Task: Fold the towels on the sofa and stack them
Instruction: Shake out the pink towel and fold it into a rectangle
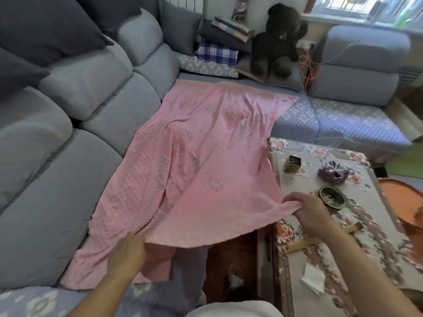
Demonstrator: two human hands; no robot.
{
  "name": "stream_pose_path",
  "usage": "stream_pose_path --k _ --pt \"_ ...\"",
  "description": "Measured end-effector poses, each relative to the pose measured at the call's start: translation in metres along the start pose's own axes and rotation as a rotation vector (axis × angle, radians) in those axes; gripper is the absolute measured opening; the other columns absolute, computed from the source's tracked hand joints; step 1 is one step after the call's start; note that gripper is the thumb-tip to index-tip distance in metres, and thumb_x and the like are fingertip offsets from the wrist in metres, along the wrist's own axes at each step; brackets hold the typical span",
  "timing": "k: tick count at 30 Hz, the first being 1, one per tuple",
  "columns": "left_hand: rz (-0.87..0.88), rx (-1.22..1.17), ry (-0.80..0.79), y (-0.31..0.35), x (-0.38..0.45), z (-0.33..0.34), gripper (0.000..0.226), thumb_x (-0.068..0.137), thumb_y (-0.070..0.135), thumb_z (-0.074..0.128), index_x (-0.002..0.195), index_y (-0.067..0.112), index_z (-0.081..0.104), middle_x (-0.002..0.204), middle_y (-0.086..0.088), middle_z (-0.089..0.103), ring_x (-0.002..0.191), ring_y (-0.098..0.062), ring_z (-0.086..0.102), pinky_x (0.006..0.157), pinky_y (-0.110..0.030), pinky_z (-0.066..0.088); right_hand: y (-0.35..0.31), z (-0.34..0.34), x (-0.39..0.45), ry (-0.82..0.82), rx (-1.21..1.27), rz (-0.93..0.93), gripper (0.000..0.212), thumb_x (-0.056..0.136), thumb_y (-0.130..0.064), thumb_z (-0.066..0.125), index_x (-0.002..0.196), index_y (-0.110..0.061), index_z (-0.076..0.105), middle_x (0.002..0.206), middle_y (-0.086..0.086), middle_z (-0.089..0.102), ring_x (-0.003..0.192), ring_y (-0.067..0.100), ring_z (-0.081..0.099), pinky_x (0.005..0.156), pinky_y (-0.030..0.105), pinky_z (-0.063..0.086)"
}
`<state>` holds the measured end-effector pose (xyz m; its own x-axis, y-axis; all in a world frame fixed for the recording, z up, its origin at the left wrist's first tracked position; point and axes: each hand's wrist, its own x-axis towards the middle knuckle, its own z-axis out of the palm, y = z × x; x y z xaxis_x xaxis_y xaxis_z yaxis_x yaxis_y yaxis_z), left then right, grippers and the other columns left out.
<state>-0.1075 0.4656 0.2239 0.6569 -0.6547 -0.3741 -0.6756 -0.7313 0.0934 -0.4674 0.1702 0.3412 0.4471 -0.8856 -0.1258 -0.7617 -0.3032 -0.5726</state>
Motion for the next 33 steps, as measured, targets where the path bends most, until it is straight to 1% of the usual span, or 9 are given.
stream_pose_path --k 3,7,9,13,16,20,26,30,33 --pt "-0.078 -0.131 -0.185 0.032 0.008 -0.011 0.042 0.088 0.018 0.048 0.126 0.026 0.061 0.131 -0.009 0.060 0.110 -0.029 0.063 0.090 -0.033 0.051 0.000 -0.021 0.017 -0.378 -0.268 -0.073 0.010 0.080 -0.018 0.073 0.081 -0.028 0.074 0.076 -0.010 0.072 0.071 0.004 0.065 0.068 0.027 0.054" --pt "0.143 -0.618 -0.450 0.132 0.004 -0.044 0.062 0.087 0.035 0.070 0.143 0.034 0.044 0.136 0.000 0.053 0.108 -0.009 0.058 0.081 -0.021 0.047 -0.021 -0.020 0.053 -0.464 -0.103 -0.088 0.033 0.094 -0.026 0.064 0.065 -0.016 0.052 0.058 -0.008 0.046 0.052 0.006 0.039 0.053 0.023 0.033" --pt "0.246 -0.801 -0.447 0.184 0.007 -0.062 0.076 0.081 0.049 0.075 0.146 0.044 0.037 0.139 0.013 0.048 0.115 0.001 0.052 0.086 -0.018 0.048 -0.039 -0.013 0.081 -0.472 -0.012 -0.120 0.038 0.097 -0.032 0.061 0.065 -0.013 0.052 0.058 -0.012 0.042 0.052 0.004 0.038 0.054 0.023 0.033" --pt "0.382 -1.145 -0.253 0.274 0.038 -0.115 0.068 0.081 0.032 0.079 0.140 0.043 0.046 0.128 0.028 0.061 0.120 0.006 0.057 0.098 -0.024 0.049 -0.087 -0.004 0.138 -0.534 -0.056 -0.379 0.032 0.097 -0.039 0.058 0.075 -0.017 0.063 0.069 -0.007 0.055 0.066 0.013 0.053 0.066 0.033 0.043" --pt "0.468 -0.939 -0.028 0.318 0.077 -0.168 0.026 0.091 0.011 0.063 0.098 0.035 0.069 0.090 0.029 0.071 0.086 0.010 0.066 0.074 -0.017 0.049 -0.100 -0.016 0.187 -0.443 0.060 -0.459 0.023 0.092 -0.038 0.064 0.081 -0.019 0.071 0.077 -0.005 0.064 0.077 0.013 0.059 0.073 0.031 0.046" --pt "0.391 -0.773 0.205 0.330 0.116 -0.208 0.027 0.097 0.023 0.057 0.071 0.014 0.058 0.067 0.007 0.058 0.062 0.000 0.048 0.063 -0.029 0.041 -0.083 -0.037 0.251 -0.490 0.309 -0.398 0.018 0.086 -0.036 0.072 0.087 -0.020 0.064 0.072 -0.007 0.057 0.065 0.002 0.048 0.065 0.022 0.039" --pt "0.388 -0.986 0.525 0.336 0.159 -0.272 0.032 0.088 -0.006 0.056 0.092 0.021 0.073 0.094 0.018 0.070 0.090 0.004 0.062 0.083 -0.011 0.044 -0.045 -0.041 0.358 -0.664 -0.140 -0.391 0.035 0.082 -0.027 0.074 0.066 -0.017 0.045 0.065 -0.008 0.043 0.057 0.007 0.038 0.055 0.025 0.028" --pt "0.282 -0.955 0.727 0.318 0.228 -0.291 0.023 0.095 0.001 0.058 0.094 0.017 0.074 0.089 0.016 0.069 0.089 -0.008 0.061 0.079 -0.026 0.047 -0.021 -0.038 0.440 -0.694 -0.385 -0.311 0.029 0.081 -0.022 0.066 0.063 -0.016 0.045 0.070 -0.002 0.048 0.068 0.016 0.045 0.056 0.029 0.031" --pt "0.215 -0.972 0.728 0.308 0.298 -0.292 0.026 0.094 0.002 0.058 0.088 0.022 0.073 0.087 0.009 0.069 0.089 -0.016 0.061 0.077 -0.033 0.047 -0.010 -0.030 0.479 -0.694 -0.545 -0.263 0.028 0.085 -0.018 0.054 0.059 -0.019 0.042 0.069 -0.001 0.047 0.076 0.020 0.048 0.054 0.025 0.034"
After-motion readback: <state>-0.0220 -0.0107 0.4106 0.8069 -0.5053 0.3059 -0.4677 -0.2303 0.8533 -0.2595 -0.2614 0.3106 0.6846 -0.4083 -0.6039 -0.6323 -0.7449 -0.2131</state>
